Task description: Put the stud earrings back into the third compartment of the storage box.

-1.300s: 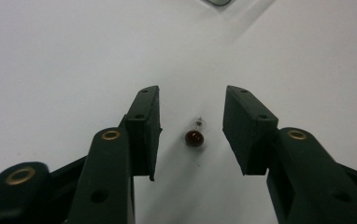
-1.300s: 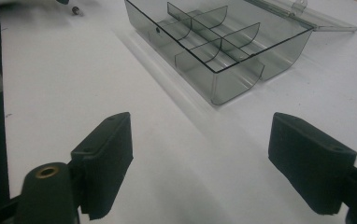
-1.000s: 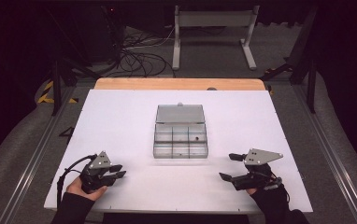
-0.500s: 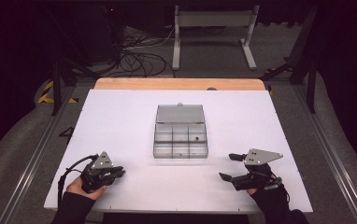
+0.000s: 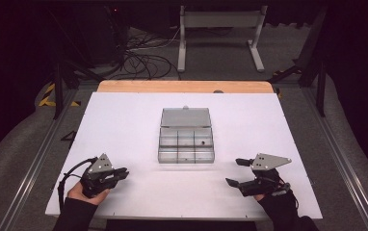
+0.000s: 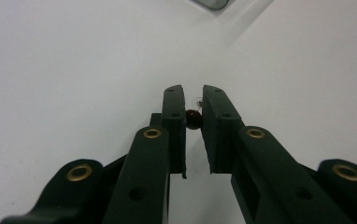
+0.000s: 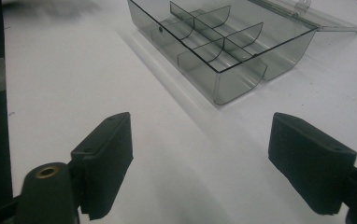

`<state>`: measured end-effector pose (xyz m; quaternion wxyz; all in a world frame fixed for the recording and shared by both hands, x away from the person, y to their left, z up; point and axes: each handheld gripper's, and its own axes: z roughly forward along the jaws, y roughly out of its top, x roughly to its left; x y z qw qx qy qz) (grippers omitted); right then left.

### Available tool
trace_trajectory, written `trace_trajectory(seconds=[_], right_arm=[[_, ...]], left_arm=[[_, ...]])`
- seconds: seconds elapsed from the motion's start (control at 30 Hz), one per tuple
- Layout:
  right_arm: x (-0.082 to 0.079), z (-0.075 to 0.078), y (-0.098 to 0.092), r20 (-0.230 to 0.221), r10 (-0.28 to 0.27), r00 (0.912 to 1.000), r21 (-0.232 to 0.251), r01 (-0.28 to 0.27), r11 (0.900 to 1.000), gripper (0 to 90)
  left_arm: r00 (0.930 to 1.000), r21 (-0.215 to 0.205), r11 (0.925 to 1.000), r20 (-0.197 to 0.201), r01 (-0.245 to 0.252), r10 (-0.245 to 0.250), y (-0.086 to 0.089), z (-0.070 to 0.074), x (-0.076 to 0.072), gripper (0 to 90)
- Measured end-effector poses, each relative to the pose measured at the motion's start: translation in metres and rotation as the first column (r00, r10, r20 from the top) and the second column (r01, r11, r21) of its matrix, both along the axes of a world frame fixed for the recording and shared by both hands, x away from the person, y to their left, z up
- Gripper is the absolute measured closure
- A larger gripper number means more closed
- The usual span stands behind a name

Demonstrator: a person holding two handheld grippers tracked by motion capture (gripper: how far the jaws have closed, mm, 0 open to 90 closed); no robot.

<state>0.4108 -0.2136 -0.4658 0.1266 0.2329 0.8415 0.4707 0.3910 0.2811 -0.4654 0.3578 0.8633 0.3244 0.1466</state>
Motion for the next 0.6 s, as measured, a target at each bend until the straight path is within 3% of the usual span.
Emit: trace_trajectory(seconds=[0.13, 0.4, 0.6], right_arm=[[0.0, 0.0, 0.0, 0.0, -0.001, 1.0, 0.001, 0.001, 1.0, 22.3], [0.0, 0.0, 0.0, -0.003, -0.002, 1.0, -0.002, 0.002, 1.0, 22.3], [0.001, -0.001, 0.001, -0.006, -0.002, 1.0, -0.004, 0.002, 1.0, 22.3]], left_arm=[[0.9998, -0.032, 0.9995, 0.021, -0.007, 0.008, 0.001, 0.006, 0.0, 80.1], [0.9997, -0.091, 0.9958, 0.021, -0.01, 0.012, 0.001, 0.018, 0.004, 80.1], [0.9989, -0.099, 0.9951, 0.047, -0.002, 0.007, -0.002, 0.031, 0.007, 80.1]])
